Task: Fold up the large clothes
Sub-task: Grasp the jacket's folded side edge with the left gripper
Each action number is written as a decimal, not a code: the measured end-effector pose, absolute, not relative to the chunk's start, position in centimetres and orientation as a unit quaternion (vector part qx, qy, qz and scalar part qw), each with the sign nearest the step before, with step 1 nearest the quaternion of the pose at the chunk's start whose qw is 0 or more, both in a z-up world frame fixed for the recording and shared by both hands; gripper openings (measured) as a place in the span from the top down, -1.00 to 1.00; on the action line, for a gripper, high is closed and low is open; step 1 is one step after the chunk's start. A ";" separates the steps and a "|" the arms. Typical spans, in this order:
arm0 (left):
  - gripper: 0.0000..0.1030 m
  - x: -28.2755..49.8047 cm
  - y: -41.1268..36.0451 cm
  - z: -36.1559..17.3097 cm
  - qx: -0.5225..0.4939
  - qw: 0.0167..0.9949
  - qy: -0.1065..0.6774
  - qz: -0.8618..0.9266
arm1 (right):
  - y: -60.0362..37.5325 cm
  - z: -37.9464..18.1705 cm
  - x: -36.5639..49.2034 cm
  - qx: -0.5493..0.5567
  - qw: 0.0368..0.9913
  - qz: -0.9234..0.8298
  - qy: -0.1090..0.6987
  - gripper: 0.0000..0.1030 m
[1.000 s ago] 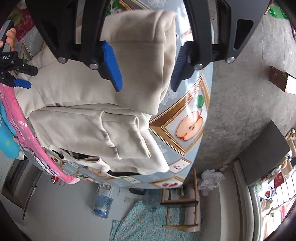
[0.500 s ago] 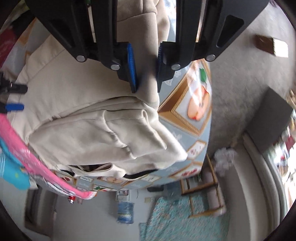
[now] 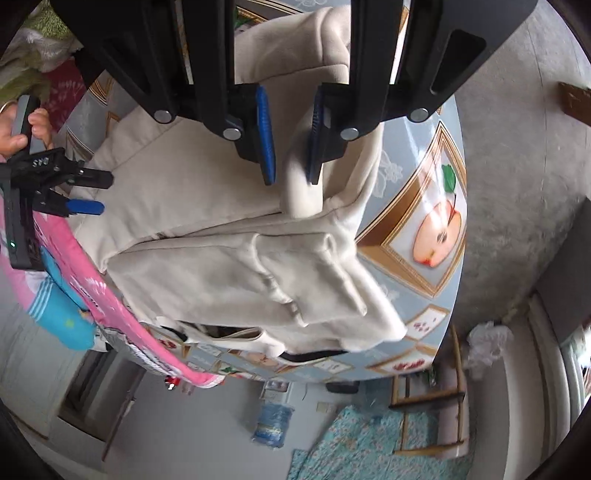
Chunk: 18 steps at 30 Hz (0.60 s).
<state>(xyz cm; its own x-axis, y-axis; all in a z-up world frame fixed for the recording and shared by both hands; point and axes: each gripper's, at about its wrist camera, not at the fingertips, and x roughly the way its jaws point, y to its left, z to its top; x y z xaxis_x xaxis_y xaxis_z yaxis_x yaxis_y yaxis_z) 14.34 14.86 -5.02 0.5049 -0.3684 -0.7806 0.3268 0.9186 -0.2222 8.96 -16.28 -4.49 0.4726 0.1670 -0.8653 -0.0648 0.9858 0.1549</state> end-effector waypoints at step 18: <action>0.52 16.0 14.2 -6.6 -0.009 0.836 0.510 -0.203 | -16.2 -4.6 8.9 0.047 0.859 0.069 0.505 -0.84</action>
<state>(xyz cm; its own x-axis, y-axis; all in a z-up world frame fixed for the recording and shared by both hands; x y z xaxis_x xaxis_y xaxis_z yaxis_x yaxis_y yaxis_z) 15.98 14.19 -6.58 0.3973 -0.3495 -0.8485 0.3308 0.9170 -0.2228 8.90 -16.19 -4.58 0.4809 0.1657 -0.8610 -0.0701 0.9861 0.1506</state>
